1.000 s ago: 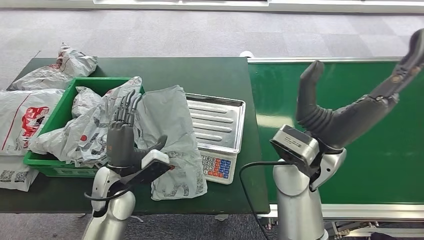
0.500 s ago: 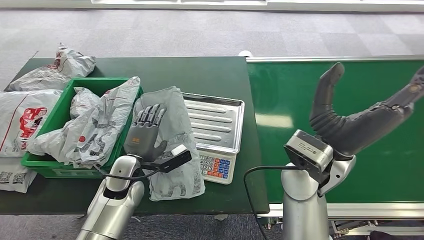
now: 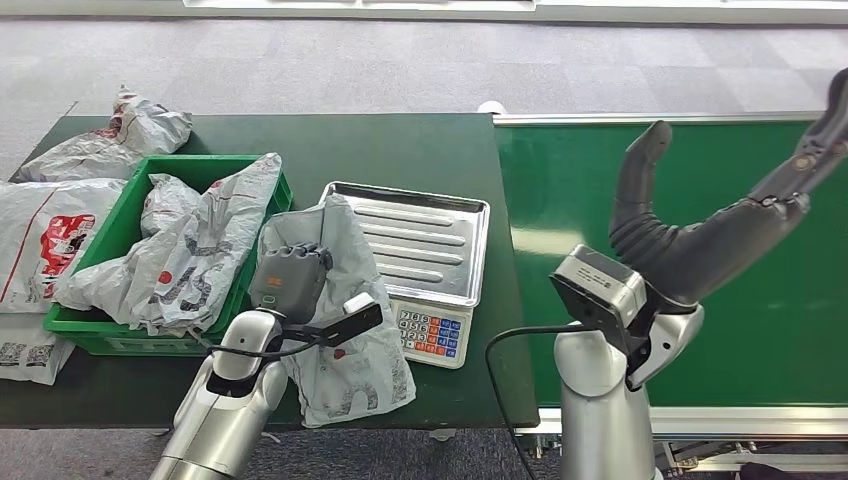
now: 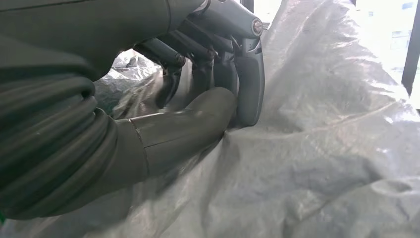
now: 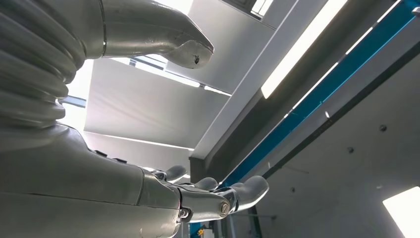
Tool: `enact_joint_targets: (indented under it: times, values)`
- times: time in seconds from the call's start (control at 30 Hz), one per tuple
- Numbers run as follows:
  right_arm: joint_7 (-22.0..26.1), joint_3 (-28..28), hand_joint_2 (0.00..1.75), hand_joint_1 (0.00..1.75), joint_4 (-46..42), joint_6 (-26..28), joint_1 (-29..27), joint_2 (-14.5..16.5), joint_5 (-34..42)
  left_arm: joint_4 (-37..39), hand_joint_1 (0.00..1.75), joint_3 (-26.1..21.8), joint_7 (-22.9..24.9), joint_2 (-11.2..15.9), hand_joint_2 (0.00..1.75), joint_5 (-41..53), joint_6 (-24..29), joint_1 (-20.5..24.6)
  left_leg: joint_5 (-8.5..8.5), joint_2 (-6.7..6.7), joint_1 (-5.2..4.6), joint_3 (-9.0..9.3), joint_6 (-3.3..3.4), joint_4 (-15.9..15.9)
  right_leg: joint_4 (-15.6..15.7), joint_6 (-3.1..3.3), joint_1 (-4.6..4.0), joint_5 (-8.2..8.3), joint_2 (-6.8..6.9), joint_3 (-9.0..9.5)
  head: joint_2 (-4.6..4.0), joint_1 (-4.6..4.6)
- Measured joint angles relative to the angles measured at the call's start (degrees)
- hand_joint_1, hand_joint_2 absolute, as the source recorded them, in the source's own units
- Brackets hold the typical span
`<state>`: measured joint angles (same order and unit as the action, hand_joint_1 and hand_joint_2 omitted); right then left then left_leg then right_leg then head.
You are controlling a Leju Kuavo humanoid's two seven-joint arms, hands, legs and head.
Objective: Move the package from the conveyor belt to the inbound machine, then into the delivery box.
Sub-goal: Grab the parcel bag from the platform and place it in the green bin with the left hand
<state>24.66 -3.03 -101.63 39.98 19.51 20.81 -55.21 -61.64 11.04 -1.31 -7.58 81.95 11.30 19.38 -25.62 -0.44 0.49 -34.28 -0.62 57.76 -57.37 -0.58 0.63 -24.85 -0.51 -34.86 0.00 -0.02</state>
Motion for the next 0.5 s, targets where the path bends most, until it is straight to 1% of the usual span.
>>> enact_joint_targets:
  times: [0.37, 0.4, 0.5]
  values:
    - [-0.3, -0.9, 1.75, 0.00, 0.0, 0.0, 0.0, 0.0, -0.3, 0.0, 1.75, 0.0, -0.1, 0.0, 1.75, 0.0, 0.1, 0.0, 0.00, 0.00, 0.00, 0.00, 0.00, 0.0, 0.0, 0.00, 0.00, 0.00, 0.00, 0.00, 0.00, 0.00]
    - [-0.3, -1.0, 1.75, 0.00, 0.0, 0.0, 0.0, 0.0, -0.3, 0.0, 1.71, 0.0, -0.1, 0.0, 1.75, 0.0, 0.4, 0.0, 0.00, 0.00, 0.00, 0.00, 0.00, 0.0, 0.0, 0.00, 0.00, 0.00, 0.00, 0.00, 0.00, 0.00]
    - [-0.1, -1.0, 1.75, 0.00, 0.0, 0.0, -0.1, 0.0, 0.0, -0.5, 0.41, -0.2, 0.0, 0.1, 1.75, 0.2, 2.7, -0.2, 0.00, 0.00, 0.00, 0.00, 0.00, 0.0, 0.0, 0.00, 0.00, 0.00, 0.00, 0.00, 0.00, 0.00]
